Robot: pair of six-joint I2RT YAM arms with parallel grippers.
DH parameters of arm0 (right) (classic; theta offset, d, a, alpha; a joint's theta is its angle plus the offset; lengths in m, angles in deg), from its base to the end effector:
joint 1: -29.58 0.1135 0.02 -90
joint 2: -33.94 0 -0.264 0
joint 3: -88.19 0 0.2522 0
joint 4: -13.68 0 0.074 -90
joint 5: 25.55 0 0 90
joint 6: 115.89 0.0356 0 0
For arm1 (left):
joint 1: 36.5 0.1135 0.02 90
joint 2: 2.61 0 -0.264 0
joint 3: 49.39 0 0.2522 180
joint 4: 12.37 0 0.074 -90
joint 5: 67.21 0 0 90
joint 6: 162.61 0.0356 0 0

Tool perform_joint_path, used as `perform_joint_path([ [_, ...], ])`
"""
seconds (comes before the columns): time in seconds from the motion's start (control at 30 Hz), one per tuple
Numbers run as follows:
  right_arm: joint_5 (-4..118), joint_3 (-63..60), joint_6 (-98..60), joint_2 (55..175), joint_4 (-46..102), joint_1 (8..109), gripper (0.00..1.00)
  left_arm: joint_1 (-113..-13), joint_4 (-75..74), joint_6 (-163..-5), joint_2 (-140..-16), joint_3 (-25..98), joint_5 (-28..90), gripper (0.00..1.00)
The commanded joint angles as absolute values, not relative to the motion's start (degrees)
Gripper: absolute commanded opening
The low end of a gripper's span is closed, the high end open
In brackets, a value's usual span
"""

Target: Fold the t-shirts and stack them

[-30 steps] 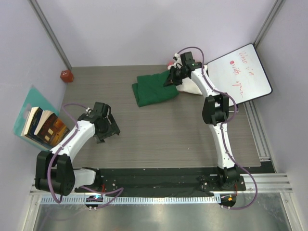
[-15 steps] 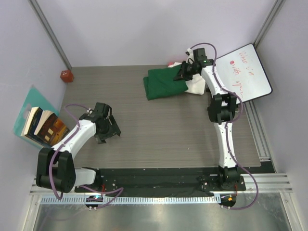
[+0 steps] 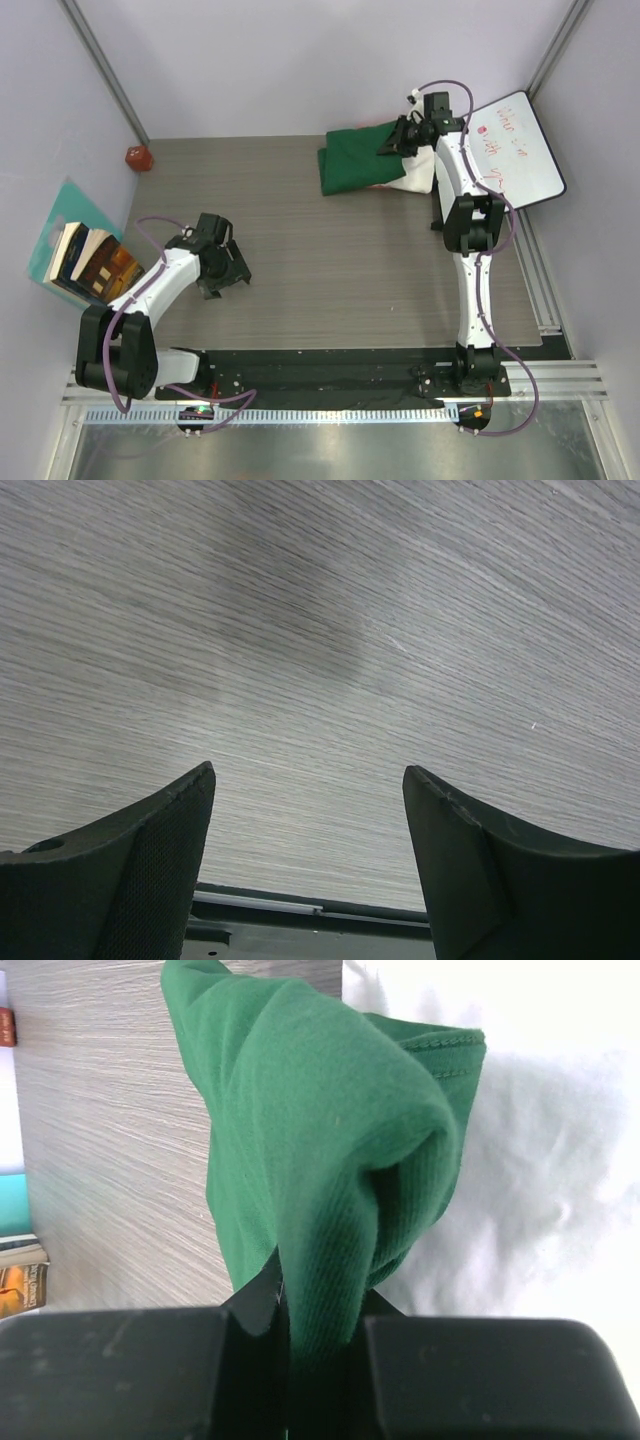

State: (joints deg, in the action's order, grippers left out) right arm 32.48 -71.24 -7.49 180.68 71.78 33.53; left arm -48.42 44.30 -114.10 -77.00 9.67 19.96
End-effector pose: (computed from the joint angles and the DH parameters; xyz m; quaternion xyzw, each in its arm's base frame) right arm 0.5573 0.0574 0.2395 0.0082 0.8955 0.3207 0.3084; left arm 0.2215 -0.0450 0.1969 -0.2557 0.9537 -0.0485 0.1507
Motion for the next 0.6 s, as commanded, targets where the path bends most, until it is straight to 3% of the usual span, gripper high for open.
perform_joint_path([
  [0.0, 30.1, -71.5, -6.8, 172.0, 67.2, 31.4, 0.01, -48.5, 42.8, -113.4, -77.9, 9.8, 21.2, 0.76],
  [0.57, 26.9, -65.9, -2.9, 165.2, 62.9, 24.0, 0.01, -48.6, 42.4, -113.3, -78.5, 9.5, 21.7, 0.75],
])
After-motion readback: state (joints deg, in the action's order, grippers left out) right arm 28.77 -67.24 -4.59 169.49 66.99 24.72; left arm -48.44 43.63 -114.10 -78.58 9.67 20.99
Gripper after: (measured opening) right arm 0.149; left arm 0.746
